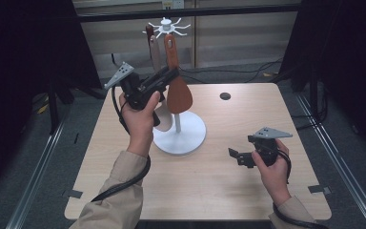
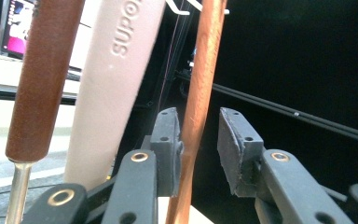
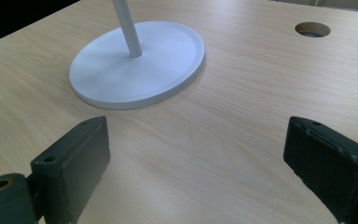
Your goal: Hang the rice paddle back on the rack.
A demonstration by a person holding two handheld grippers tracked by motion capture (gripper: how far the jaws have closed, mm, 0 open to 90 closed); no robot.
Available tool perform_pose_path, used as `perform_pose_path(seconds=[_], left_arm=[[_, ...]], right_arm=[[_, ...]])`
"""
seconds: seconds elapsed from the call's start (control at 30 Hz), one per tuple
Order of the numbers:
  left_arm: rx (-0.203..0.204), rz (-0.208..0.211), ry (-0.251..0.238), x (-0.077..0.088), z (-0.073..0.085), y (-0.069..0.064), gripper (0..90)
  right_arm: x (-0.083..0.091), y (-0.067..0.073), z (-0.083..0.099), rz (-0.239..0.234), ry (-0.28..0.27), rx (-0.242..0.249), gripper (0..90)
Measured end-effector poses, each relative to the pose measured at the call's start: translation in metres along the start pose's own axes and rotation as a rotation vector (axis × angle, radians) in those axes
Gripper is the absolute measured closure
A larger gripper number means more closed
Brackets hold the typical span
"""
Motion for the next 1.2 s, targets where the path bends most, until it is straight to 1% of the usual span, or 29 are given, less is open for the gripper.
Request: perform_pose_path(seconds=[0.03, 0.07, 0.13, 0.17, 0.33, 0.43, 0.47, 0.53, 0.6, 0.63, 0.7, 0.77, 0.8, 0.83, 0.9, 0.93, 1.0, 1.07, 1.2], left_arm=[[-0.005, 0.005, 0.005, 0.001, 0.001, 0.0, 67.7], [-0.013, 0.0, 0.006, 0.002, 0.001, 0.0, 67.5], [-0.012, -0.006, 0.005, 0.003, 0.002, 0.0, 66.4], [-0.018, -0.006, 0.01, 0.004, 0.003, 0.0, 65.7], [-0.006, -0.015, 0.012, 0.007, 0.005, 0.001, 64.0], [0.004, -0.021, 0.0, 0.008, 0.005, 0.001, 63.6], [-0.014, -0.021, 0.013, 0.009, 0.006, 0.002, 63.5], [-0.011, -0.019, 0.012, 0.01, 0.007, 0.001, 62.7], [-0.004, -0.026, 0.006, 0.01, 0.008, 0.001, 62.4], [-0.016, -0.02, 0.016, 0.012, 0.009, 0.002, 62.2], [-0.022, -0.032, 0.015, 0.013, 0.009, 0.003, 61.1], [-0.012, -0.033, 0.013, 0.014, 0.011, 0.003, 60.6], [-0.014, -0.039, 0.018, 0.015, 0.012, 0.004, 60.5], [-0.018, -0.036, 0.019, 0.015, 0.012, 0.004, 60.2], [-0.001, -0.038, 0.009, 0.015, 0.013, 0.003, 60.2], [-0.013, -0.032, 0.02, 0.016, 0.014, 0.003, 60.2], [-0.015, -0.034, 0.027, 0.016, 0.016, 0.002, 60.1], [-0.02, -0.021, 0.028, 0.016, 0.017, 0.0, 60.0], [-0.025, -0.024, 0.031, 0.017, 0.02, -0.002, 59.4]], right_arm=[[0.0, 0.0, 0.0, -0.001, -0.001, 0.0, 6.9], [0.0, 0.0, 0.0, 0.0, -0.002, -0.001, 6.9], [0.0, 0.001, -0.001, 0.001, -0.001, -0.007, 6.9], [0.0, 0.001, -0.001, 0.001, 0.0, -0.005, 6.9], [0.001, 0.002, -0.001, 0.0, -0.003, 0.0, 6.8], [0.001, 0.003, -0.002, 0.0, -0.003, 0.001, 6.9], [0.001, 0.003, -0.003, -0.001, -0.007, 0.001, 6.8], [0.0, 0.003, -0.003, -0.001, -0.003, 0.009, 6.8], [0.0, 0.004, -0.003, -0.002, -0.004, 0.005, 6.9], [0.0, 0.004, -0.003, -0.002, -0.002, 0.007, 6.9], [-0.001, 0.004, -0.003, -0.002, -0.001, 0.008, 6.9], [-0.001, 0.004, -0.003, -0.002, -0.003, 0.01, 6.9], [-0.001, 0.004, -0.003, -0.002, -0.003, 0.009, 6.9], [-0.001, 0.004, -0.003, -0.002, -0.003, 0.009, 6.9], [0.0, 0.004, -0.003, -0.001, -0.003, 0.008, 6.9], [0.0, 0.003, -0.003, 0.0, -0.002, 0.01, 6.9], [0.0, 0.004, -0.003, -0.001, -0.002, 0.01, 6.9], [0.0, 0.004, -0.003, -0.002, -0.003, 0.009, 6.8], [0.0, 0.005, -0.004, -0.003, -0.004, 0.01, 6.9]])
Point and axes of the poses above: each handheld gripper's, and its own axes: x roughly backward along the jaws, z roughly out of its underside, y roughly to its left, the point moved 8 cm from there along -x, roughly forward along the jaws, and after that the axes turned 1 degree about z, right-handed, at the moved point
